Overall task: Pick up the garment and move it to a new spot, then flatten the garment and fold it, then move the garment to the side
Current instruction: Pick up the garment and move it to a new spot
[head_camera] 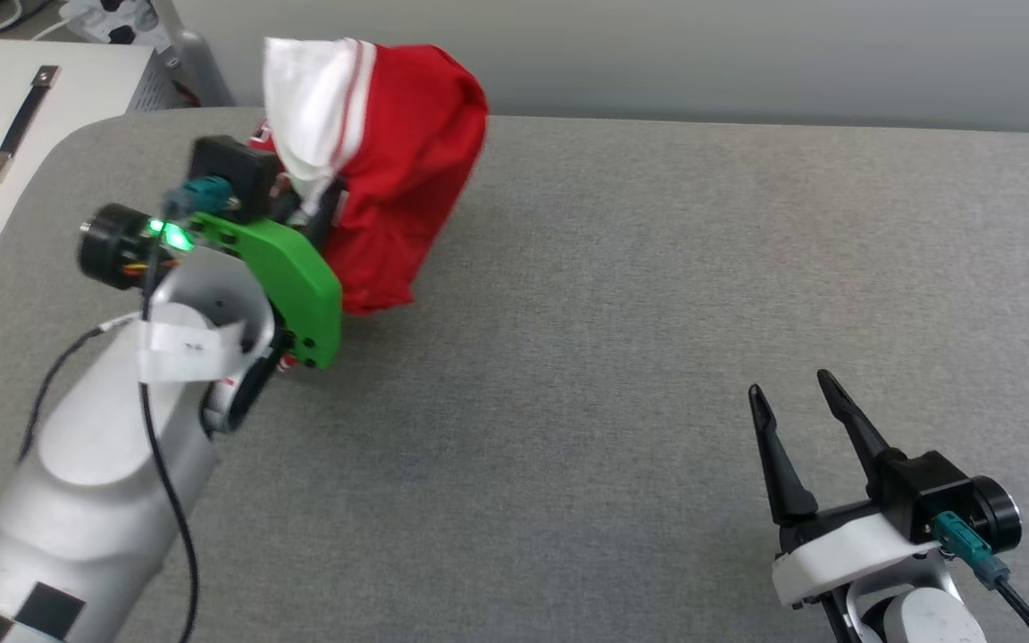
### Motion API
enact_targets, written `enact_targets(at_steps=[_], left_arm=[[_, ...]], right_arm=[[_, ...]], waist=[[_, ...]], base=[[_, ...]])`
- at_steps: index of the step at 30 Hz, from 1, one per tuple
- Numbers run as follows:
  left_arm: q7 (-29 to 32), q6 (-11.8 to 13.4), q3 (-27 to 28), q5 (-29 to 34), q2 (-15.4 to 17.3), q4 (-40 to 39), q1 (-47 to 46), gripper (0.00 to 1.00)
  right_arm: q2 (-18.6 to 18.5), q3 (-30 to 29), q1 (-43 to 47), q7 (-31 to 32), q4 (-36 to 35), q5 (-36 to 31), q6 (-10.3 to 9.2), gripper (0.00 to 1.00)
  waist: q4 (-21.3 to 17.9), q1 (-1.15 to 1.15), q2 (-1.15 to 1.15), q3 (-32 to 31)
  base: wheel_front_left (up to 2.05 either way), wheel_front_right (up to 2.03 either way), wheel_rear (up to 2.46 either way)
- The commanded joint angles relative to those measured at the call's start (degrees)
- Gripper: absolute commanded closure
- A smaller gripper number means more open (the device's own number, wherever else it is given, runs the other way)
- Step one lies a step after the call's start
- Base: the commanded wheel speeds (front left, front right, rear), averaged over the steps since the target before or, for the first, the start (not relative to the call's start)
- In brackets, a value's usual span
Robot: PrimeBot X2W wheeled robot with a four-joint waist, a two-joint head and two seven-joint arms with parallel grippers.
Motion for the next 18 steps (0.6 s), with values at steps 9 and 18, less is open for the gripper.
enact_targets(at_steps=[9, 18], left_arm=[[0.4, 4.6, -5.8, 3.3, -11.0, -0.8, 0.3, 1.00], [0.2, 6.4, -13.7, 7.2, -21.8, 11.2, 0.6, 1.00]], right_arm=[[0.2, -5.8, -0.6, -0.6, -1.4, 0.0, -0.04, 0.00], [0.3, -8.4, -2.1, -0.6, -2.1, 0.4, -0.04, 0.00]], waist=[[-9.3, 0.00, 0.00, 0.1], [-16.0, 0.00, 0.00, 2.3]], base=[[0.00, 0.00, 0.00], [0.00, 0.00, 0.00]])
